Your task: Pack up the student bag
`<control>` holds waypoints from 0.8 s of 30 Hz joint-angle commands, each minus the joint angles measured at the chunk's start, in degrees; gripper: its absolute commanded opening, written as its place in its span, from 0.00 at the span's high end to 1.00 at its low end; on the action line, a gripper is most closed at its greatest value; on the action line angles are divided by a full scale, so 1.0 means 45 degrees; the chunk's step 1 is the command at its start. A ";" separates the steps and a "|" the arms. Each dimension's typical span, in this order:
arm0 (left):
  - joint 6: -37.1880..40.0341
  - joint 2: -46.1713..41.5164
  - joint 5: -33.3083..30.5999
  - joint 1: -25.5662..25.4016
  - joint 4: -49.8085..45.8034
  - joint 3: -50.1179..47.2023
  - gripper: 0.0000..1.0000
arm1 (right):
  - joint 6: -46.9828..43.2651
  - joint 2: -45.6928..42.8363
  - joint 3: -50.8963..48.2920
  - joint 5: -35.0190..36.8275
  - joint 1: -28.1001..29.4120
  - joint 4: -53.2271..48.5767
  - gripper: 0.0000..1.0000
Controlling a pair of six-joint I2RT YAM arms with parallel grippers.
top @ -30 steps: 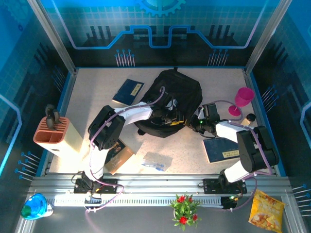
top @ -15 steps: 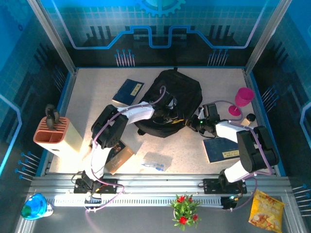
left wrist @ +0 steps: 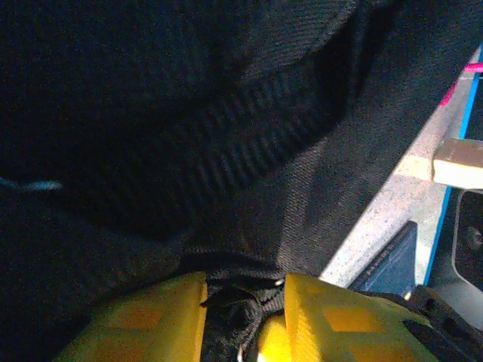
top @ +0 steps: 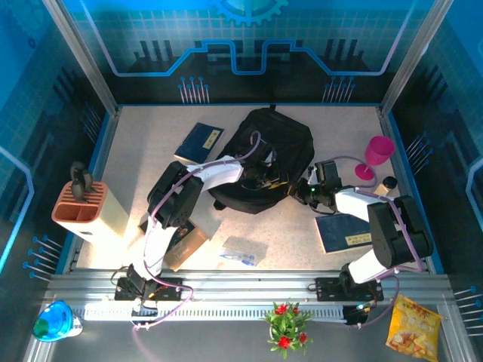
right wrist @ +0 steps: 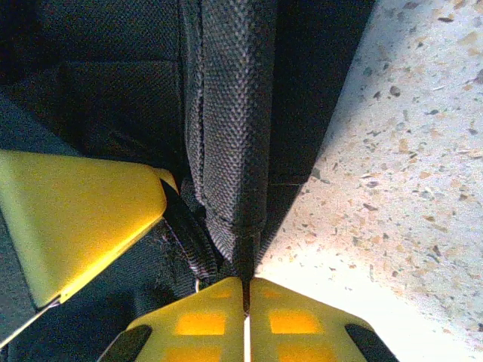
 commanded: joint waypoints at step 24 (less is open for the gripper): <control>0.1116 0.0872 -0.0447 -0.0115 -0.1120 0.1837 0.68 | 0.0099 -0.0135 -0.0155 -0.0255 -0.0287 -0.0120 0.90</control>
